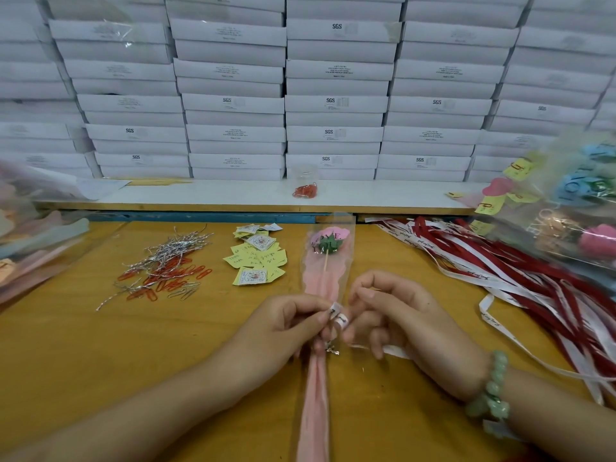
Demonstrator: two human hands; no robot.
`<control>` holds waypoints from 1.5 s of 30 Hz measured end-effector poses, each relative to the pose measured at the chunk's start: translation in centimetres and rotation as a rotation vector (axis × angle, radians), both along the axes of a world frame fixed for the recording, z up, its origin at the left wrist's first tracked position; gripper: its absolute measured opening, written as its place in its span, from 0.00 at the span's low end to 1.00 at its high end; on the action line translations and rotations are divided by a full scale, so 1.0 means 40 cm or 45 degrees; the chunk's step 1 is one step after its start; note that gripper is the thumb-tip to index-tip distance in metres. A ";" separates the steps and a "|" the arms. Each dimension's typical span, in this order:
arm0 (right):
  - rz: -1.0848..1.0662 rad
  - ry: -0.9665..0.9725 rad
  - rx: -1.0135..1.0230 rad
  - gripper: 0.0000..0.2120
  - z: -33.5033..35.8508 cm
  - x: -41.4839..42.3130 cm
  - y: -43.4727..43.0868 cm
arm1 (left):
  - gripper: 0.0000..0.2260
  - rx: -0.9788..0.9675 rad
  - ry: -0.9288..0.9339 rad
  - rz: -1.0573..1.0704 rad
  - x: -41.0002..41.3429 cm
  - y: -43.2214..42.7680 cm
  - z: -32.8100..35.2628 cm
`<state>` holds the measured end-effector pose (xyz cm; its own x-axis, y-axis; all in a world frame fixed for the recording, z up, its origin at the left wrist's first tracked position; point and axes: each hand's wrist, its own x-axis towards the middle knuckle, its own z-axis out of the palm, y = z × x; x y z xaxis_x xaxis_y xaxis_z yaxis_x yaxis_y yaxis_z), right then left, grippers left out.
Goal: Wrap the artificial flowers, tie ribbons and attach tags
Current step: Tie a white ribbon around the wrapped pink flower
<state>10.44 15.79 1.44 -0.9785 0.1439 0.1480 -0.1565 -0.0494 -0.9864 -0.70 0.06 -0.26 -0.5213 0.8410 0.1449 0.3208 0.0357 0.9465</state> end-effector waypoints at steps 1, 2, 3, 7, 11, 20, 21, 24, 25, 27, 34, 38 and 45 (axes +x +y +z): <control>0.024 0.022 -0.042 0.12 -0.002 -0.001 0.001 | 0.10 -0.017 0.018 -0.007 0.000 -0.001 -0.001; 0.044 0.045 -0.054 0.12 -0.004 -0.002 0.002 | 0.09 -0.031 0.033 -0.015 0.000 -0.002 -0.002; 0.061 0.068 -0.043 0.12 -0.006 -0.003 0.004 | 0.08 -0.039 0.042 -0.023 0.000 -0.003 -0.004; 0.098 0.114 0.024 0.14 -0.013 -0.001 0.008 | 0.09 -0.043 0.018 -0.051 0.000 -0.009 0.000; 0.058 0.129 0.137 0.14 -0.007 0.006 0.000 | 0.10 -0.022 0.010 -0.084 0.000 -0.015 0.003; -0.020 0.181 0.344 0.12 -0.008 0.010 -0.006 | 0.07 0.005 0.013 -0.075 -0.004 -0.011 -0.005; -0.061 0.191 0.341 0.10 -0.010 0.007 -0.004 | 0.08 0.011 -0.005 -0.071 -0.004 -0.011 -0.004; -0.163 0.166 0.432 0.07 -0.019 -0.004 0.010 | 0.12 0.037 -0.056 -0.062 0.000 -0.008 -0.001; -0.155 0.134 0.470 0.07 -0.021 -0.007 0.012 | 0.12 0.039 -0.065 -0.060 0.002 -0.007 0.001; -0.119 0.084 0.507 0.04 -0.027 -0.011 0.014 | 0.12 0.034 -0.058 -0.056 0.003 -0.006 0.002; -0.080 0.057 0.574 0.02 -0.035 -0.014 0.012 | 0.11 0.081 0.022 -0.032 0.001 -0.005 -0.005; -0.124 0.076 0.615 0.03 -0.035 -0.013 0.009 | 0.09 0.141 -0.084 0.041 -0.005 -0.009 -0.009; -0.059 0.155 0.702 0.03 -0.022 0.000 -0.002 | 0.03 0.273 -0.260 0.051 -0.005 -0.014 -0.003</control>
<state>10.45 15.73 0.55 -0.9441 0.0555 0.3250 -0.2608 0.4776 -0.8390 -0.91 -0.52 -0.37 -0.5903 0.7805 0.2060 0.1256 -0.1633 0.9786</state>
